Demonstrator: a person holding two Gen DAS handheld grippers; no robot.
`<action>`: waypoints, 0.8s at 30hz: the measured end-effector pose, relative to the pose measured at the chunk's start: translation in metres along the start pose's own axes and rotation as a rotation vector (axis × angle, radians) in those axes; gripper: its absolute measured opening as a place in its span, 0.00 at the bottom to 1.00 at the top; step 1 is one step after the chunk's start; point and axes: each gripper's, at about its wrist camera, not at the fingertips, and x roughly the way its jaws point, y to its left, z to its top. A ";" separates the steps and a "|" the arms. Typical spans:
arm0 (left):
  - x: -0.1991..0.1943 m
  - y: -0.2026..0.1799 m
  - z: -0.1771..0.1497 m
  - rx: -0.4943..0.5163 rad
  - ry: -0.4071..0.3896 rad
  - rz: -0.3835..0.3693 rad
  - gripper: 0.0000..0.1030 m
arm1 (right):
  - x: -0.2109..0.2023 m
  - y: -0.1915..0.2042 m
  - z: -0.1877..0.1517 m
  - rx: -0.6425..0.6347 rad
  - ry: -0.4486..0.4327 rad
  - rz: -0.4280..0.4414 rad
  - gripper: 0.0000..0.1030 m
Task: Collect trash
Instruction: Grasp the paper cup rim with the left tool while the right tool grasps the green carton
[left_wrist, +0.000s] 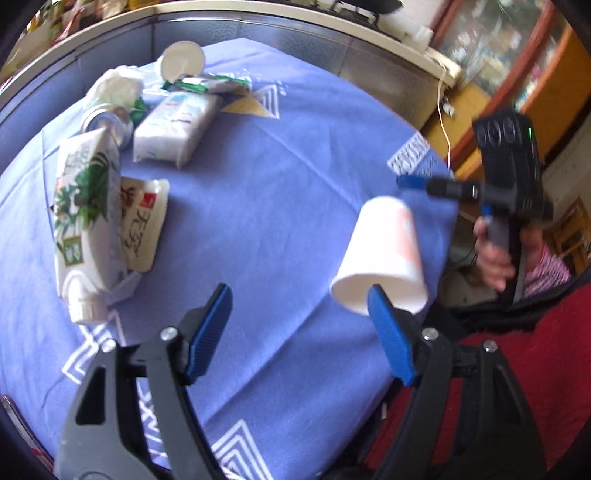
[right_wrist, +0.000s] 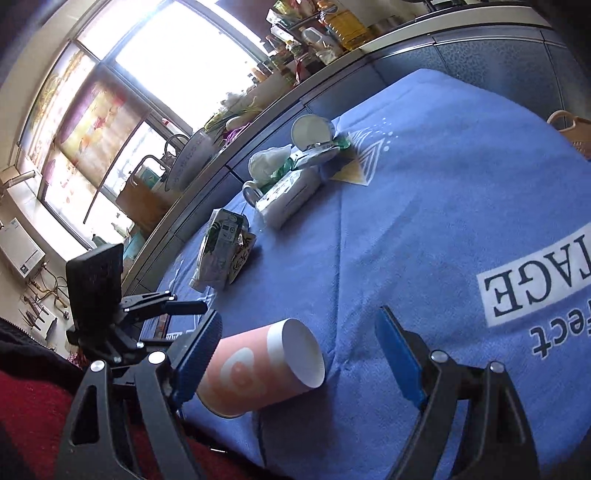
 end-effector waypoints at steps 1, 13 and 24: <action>0.004 -0.005 -0.004 0.028 0.006 0.010 0.71 | 0.002 0.002 0.000 -0.004 -0.001 -0.009 0.82; 0.052 -0.029 0.008 0.077 -0.013 -0.093 0.11 | 0.024 0.014 0.032 -0.042 0.030 -0.111 0.61; -0.019 0.030 -0.050 -0.165 -0.148 -0.121 0.04 | 0.115 0.058 0.068 -0.065 0.187 -0.018 0.53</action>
